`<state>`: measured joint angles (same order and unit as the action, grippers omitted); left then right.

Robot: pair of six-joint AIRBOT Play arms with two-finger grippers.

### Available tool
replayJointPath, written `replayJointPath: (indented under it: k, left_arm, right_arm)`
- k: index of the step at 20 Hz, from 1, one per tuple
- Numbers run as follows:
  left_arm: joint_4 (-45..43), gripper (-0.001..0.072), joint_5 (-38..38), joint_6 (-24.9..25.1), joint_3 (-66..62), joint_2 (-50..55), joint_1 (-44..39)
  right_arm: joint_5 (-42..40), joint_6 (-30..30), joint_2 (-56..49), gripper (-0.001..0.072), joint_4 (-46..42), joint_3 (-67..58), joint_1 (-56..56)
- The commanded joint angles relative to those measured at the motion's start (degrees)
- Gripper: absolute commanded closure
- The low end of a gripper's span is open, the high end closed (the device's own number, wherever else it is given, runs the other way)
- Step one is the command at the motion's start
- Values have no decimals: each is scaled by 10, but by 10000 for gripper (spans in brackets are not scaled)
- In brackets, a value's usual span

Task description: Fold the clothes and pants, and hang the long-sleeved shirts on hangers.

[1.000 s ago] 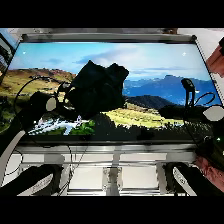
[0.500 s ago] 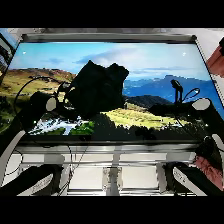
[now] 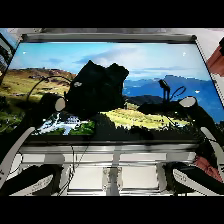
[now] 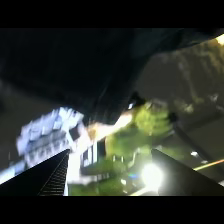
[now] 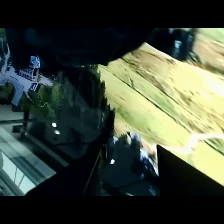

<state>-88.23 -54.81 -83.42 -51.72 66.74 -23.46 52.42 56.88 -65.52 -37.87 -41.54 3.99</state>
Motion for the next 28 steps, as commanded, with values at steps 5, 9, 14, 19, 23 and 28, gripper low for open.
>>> replayJointPath:
  k: [5,9,14,19,23,28]
  left_arm:
    - [-48,133,65,40,-1,72,-22]
    - [-89,133,128,11,-1,77,-22]
    - [-89,363,136,11,-1,118,-22]
    - [-165,686,52,10,-9,83,-3]
    - [-317,685,-18,-8,-35,-84,103]
    - [-356,685,6,27,-61,-309,339]
  right_arm:
    - [-85,-10,-14,328,6,0,68]
    - [-85,-8,-14,329,15,0,68]
    - [-85,-8,-14,328,22,0,68]
    - [-80,-4,-12,328,19,-7,67]
    - [-39,-4,-12,328,0,-68,67]
    - [-14,0,-12,329,-33,-162,67]
